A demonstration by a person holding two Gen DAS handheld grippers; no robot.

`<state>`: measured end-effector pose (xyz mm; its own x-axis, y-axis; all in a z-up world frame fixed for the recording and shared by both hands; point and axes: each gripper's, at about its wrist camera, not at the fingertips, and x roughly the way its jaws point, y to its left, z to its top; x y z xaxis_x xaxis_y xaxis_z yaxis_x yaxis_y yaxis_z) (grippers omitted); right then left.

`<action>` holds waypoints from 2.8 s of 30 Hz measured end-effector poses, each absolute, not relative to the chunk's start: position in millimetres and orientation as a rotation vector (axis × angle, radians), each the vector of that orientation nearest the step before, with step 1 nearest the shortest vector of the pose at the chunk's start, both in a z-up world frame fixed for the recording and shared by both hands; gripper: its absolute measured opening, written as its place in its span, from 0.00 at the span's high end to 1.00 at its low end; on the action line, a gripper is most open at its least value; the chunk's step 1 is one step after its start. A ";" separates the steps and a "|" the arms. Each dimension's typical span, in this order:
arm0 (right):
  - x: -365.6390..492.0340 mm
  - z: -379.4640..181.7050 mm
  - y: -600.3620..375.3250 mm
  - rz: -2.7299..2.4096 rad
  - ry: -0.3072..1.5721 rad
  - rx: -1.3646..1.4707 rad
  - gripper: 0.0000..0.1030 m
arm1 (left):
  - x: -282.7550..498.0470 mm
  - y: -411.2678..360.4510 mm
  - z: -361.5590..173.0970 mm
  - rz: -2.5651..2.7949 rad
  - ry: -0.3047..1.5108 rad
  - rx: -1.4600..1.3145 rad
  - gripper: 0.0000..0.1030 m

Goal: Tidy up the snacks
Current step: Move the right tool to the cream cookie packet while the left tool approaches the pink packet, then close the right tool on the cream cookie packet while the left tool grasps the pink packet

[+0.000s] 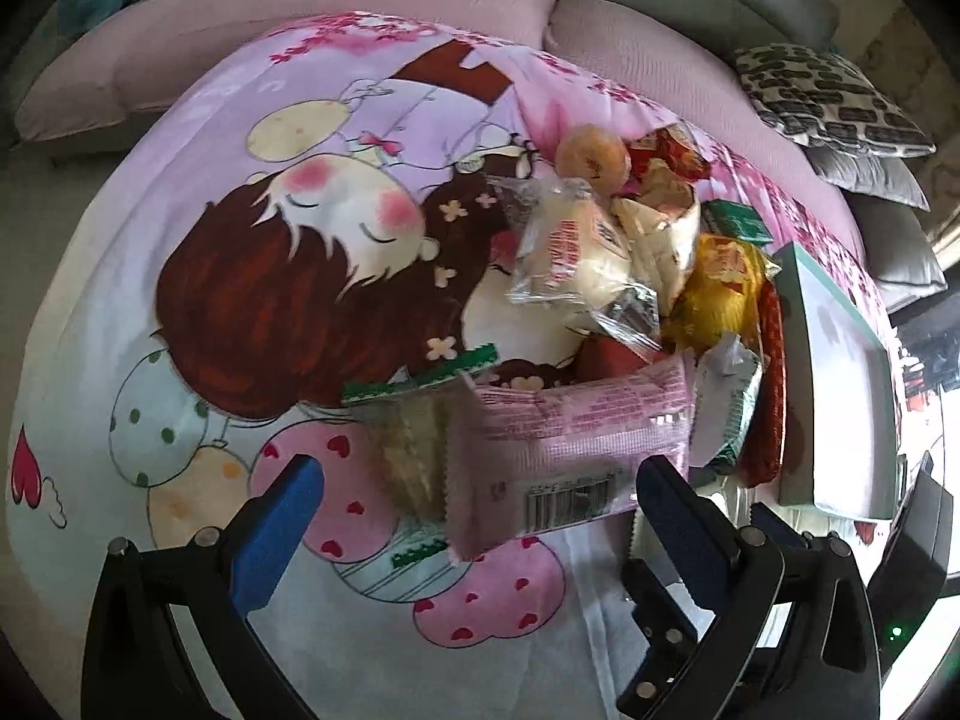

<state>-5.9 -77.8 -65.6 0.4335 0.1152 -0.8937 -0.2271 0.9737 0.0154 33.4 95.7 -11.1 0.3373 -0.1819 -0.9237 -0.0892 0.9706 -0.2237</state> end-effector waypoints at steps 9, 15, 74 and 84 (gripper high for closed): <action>1.6 -64.3 -82.6 0.182 1.078 -0.065 0.22 | 35.4 72.5 7.5 -0.088 1.166 -0.125 0.00; -0.2 -65.4 -87.7 0.186 1.083 -0.049 0.25 | 45.1 63.9 19.3 -0.130 1.112 -0.024 0.00; -22.4 -53.6 -122.9 0.164 1.084 0.049 0.41 | 30.0 41.3 -12.5 -0.171 1.207 0.088 0.63; -29.3 -44.5 -127.4 0.183 1.058 0.065 0.47 | 23.2 52.1 1.6 -0.151 1.198 -0.007 0.65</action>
